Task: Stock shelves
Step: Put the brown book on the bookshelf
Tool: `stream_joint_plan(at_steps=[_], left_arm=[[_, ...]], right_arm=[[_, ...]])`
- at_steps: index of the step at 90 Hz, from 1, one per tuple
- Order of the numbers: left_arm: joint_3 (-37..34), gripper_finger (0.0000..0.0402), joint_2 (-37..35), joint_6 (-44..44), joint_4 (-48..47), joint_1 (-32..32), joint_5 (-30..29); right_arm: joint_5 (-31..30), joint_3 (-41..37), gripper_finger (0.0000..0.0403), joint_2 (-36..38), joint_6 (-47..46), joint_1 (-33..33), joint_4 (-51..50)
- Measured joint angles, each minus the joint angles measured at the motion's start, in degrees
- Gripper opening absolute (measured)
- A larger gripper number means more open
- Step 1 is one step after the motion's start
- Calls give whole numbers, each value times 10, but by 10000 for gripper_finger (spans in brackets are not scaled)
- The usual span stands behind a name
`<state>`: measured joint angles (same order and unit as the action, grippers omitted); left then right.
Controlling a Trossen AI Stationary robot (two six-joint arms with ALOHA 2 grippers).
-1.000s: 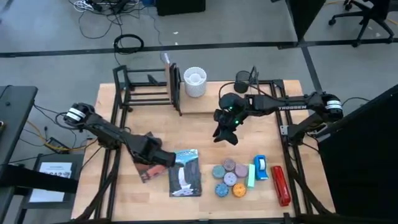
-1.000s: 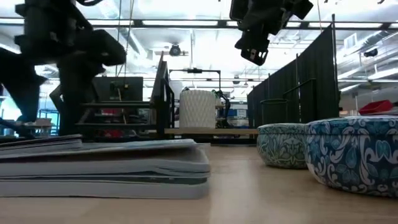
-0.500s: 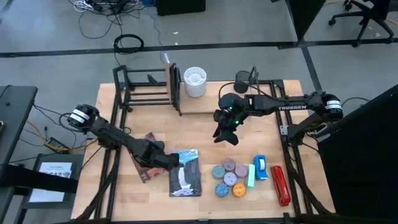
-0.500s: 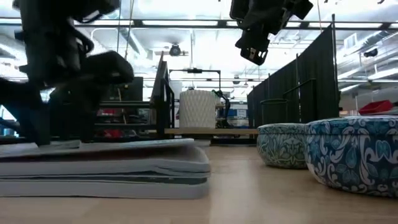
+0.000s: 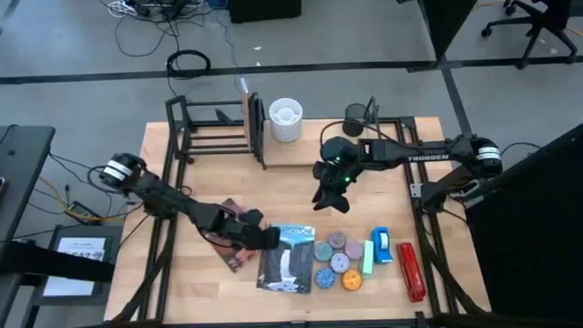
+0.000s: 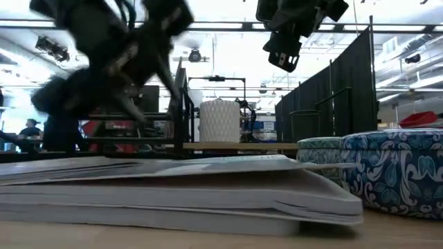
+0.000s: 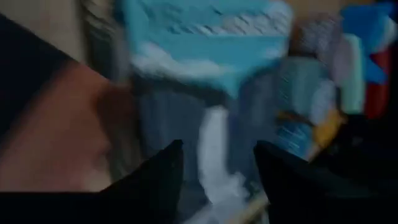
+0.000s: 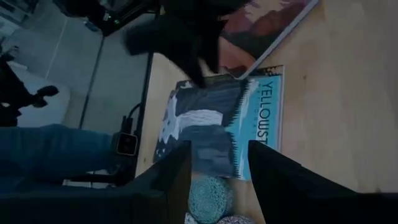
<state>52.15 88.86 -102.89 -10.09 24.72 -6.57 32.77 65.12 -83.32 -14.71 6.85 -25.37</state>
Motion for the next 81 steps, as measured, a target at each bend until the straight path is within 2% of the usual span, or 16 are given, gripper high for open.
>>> stream_joint_plan(at_steps=[13, 24, 33, 49, 62, 66, 71, 81], left_arm=[[69, 145, 0, -53, -104, 38, 6], [91, 141, -1, -85, -96, 64, -3], [95, 141, -1, -99, -43, 74, -13], [95, 141, 0, -37, 4, 77, -38], [95, 141, 0, 9, -1, 76, -75], [95, 141, 0, 11, -15, 76, -62], [95, 141, 0, 11, -48, 76, -12], [95, 141, 0, -24, -169, 97, 71]], right_arm=[[-18, 0, 130, 0, 13, 0, 3], [-22, 0, 130, 0, 14, 0, 29], [-23, 0, 130, 0, 5, 0, 54], [-23, 0, 130, 0, -24, 0, 76], [-22, 0, 130, 0, -60, 0, 87], [-17, 0, 130, 0, -73, 0, 91], [-15, 0, 130, 0, -85, 0, 92], [-15, 0, 130, 0, -87, 0, 92]])
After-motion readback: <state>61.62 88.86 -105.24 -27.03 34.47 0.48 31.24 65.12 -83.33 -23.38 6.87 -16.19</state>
